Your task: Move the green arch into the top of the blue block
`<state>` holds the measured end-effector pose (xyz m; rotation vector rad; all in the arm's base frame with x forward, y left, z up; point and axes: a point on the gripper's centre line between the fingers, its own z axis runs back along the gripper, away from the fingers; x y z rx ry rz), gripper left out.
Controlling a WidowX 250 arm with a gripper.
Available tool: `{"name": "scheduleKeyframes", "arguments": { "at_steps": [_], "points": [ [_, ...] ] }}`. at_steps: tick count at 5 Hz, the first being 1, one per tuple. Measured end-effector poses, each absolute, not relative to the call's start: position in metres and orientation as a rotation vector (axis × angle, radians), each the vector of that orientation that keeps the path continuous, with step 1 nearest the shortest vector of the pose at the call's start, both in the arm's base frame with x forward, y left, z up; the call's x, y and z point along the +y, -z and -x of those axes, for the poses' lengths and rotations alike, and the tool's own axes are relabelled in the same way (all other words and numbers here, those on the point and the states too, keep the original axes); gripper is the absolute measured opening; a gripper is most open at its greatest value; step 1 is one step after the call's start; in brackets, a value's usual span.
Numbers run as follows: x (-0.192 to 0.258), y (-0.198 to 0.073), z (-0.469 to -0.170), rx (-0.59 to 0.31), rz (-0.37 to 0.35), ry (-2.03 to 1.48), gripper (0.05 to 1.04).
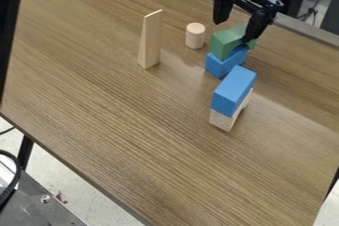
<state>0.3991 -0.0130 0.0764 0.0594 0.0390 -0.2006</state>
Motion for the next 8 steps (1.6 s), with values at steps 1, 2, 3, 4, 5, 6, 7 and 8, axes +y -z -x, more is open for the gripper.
{"name": "scheduleKeyframes", "arguments": {
  "at_steps": [1, 2, 3, 4, 5, 6, 7, 8],
  "points": [
    [-0.014, -0.074, -0.399, 0.042, -0.053, 0.205, 0.693],
    [-0.014, -0.074, -0.401, 0.030, -0.054, 0.201, 0.548],
    [-0.014, -0.074, -0.398, 0.031, -0.055, 0.193, 0.548],
    [-0.015, -0.086, -0.390, 0.006, -0.057, 0.180, 0.548],
    [-0.020, -0.124, -0.384, -0.096, -0.065, 0.166, 0.548],
    [-0.029, -0.144, -0.369, -0.145, -0.060, 0.163, 0.547],
    [-0.034, -0.151, -0.353, -0.146, -0.049, 0.128, 0.548],
    [-0.043, -0.144, -0.340, -0.092, -0.011, 0.060, 0.548]
  ]
}}
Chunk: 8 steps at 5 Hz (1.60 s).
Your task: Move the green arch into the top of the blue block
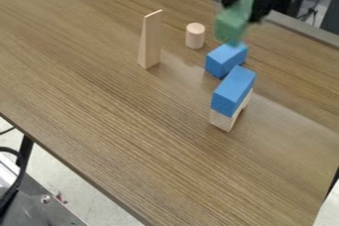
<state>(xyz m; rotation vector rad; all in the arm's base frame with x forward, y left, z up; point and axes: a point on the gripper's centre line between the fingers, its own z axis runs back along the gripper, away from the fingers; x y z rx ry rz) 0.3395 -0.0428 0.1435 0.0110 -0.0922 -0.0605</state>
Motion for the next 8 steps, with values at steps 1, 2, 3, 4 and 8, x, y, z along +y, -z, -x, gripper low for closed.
{"name": "scheduleKeyframes", "arguments": {
  "at_steps": [1, 2, 3, 4, 8],
  "points": [
    [-0.050, -0.134, -0.331, -0.049, 0.067, -0.017, 0.547],
    [-0.056, -0.121, -0.329, 0.019, 0.114, -0.056, 0.547],
    [-0.056, -0.117, -0.330, 0.027, 0.127, -0.077, 0.548],
    [-0.051, -0.111, -0.326, 0.039, 0.092, -0.092, 0.548],
    [-0.059, -0.106, -0.320, 0.043, 0.029, -0.067, 0.547]
  ]
}}
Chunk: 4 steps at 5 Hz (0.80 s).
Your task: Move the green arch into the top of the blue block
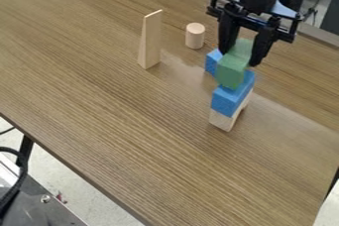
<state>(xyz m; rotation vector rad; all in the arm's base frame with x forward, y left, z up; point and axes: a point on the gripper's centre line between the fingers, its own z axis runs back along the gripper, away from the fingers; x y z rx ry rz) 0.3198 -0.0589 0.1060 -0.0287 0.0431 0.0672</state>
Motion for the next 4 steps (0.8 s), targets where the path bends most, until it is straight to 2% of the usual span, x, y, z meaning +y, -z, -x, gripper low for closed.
{"name": "scheduleKeyframes", "arguments": {
  "at_steps": [1, 4],
  "points": [
    [-0.0604, -0.1133, -0.3157, 0.021, 0.032, -0.070, 0.548],
    [-0.0618, -0.1086, -0.3089, 0.023, 0.012, -0.083, 0.548]
  ]
}}
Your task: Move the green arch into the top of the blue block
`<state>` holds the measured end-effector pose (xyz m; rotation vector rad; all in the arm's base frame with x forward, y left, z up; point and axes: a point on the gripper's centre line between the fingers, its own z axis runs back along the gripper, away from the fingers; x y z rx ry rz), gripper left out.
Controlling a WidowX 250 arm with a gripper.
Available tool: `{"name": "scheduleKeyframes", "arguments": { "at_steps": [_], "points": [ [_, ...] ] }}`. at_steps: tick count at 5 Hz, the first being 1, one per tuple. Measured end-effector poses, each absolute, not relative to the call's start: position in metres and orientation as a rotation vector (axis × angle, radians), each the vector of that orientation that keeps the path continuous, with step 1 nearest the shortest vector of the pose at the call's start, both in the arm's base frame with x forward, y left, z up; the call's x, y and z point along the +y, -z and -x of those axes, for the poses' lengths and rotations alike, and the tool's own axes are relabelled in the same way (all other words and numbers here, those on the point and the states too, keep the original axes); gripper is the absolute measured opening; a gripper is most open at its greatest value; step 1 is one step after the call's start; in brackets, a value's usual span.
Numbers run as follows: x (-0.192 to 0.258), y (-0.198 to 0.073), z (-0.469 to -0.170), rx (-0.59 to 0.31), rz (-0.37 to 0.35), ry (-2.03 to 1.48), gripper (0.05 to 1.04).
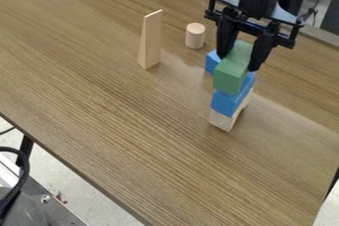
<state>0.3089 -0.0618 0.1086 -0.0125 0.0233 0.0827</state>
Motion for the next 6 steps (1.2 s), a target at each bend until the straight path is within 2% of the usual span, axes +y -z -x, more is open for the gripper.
{"name": "scheduleKeyframes", "arguments": {
  "at_steps": [1, 2, 3, 4, 5, 6],
  "points": [
    [-0.061, -0.109, -0.311, 0.006, 0.007, -0.087, 0.547],
    [-0.063, -0.103, -0.313, 0.008, 0.000, -0.085, 0.593],
    [-0.064, -0.103, -0.314, -0.001, -0.017, -0.082, 0.894],
    [-0.064, -0.099, -0.312, 0.000, -0.024, -0.103, 1.005],
    [-0.063, -0.102, -0.309, -0.009, -0.030, -0.103, 1.000],
    [-0.062, -0.119, -0.305, -0.057, -0.020, -0.098, 1.000]
  ]
}}
